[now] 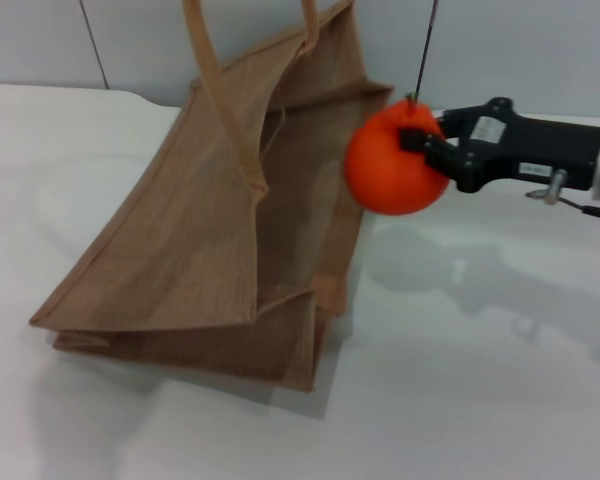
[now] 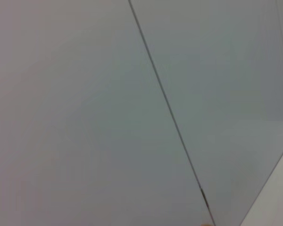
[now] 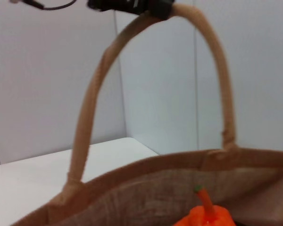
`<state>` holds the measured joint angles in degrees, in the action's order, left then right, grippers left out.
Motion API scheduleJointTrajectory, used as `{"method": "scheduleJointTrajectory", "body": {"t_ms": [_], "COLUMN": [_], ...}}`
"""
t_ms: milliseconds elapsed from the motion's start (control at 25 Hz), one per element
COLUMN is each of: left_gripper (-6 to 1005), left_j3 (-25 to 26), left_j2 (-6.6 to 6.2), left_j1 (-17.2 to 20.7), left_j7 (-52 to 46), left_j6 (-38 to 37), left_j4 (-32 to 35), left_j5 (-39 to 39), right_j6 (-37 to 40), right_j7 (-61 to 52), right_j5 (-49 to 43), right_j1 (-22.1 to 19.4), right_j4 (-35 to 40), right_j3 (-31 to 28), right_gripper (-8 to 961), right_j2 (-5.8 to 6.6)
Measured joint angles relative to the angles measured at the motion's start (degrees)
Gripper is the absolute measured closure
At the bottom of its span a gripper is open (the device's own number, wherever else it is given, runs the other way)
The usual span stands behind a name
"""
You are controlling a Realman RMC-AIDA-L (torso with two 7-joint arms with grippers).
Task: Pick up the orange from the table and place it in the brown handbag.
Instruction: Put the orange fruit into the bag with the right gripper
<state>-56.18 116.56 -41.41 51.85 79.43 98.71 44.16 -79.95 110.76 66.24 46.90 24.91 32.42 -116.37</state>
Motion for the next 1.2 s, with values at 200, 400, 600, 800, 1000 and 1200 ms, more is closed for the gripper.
{"method": "scheduleJointTrajectory", "body": {"t_ms": [200,400,600,800,1000,1200], "left_gripper": [876,876,876,876,875,875], "left_j3": [-1.19,-1.25,-1.66,-3.02,-4.31,-4.38], "left_j2": [0.08,0.15,0.10,0.17,0.17,0.16], "left_j1": [-0.75,-1.30,-1.67,-1.68,-1.65,-1.67], "left_j7": [-0.26,-0.34,-0.35,-0.42,-0.88,-0.95], "left_j6": [-0.01,-0.07,-0.65,-1.25,-1.47,-1.62], "left_j4": [0.12,0.14,-0.03,0.05,0.05,-0.10], "left_j5": [0.19,1.11,2.27,2.32,2.44,3.17], "right_j6": [1.16,1.25,2.10,5.74,8.42,9.35], "right_j7": [2.27,4.82,6.44,10.05,11.14,12.07], "right_j5": [-0.24,-0.17,-0.05,-0.40,-0.39,-0.13], "right_j1": [2.53,4.64,5.43,6.71,7.31,7.60], "right_j4": [-2.92,-6.01,-7.57,-10.94,-11.98,-12.08], "right_j3": [0.18,0.20,0.20,0.19,0.19,0.08], "right_gripper": [864,894,893,895,896,895], "right_j2": [0.08,0.00,0.00,0.06,0.04,0.00]}}
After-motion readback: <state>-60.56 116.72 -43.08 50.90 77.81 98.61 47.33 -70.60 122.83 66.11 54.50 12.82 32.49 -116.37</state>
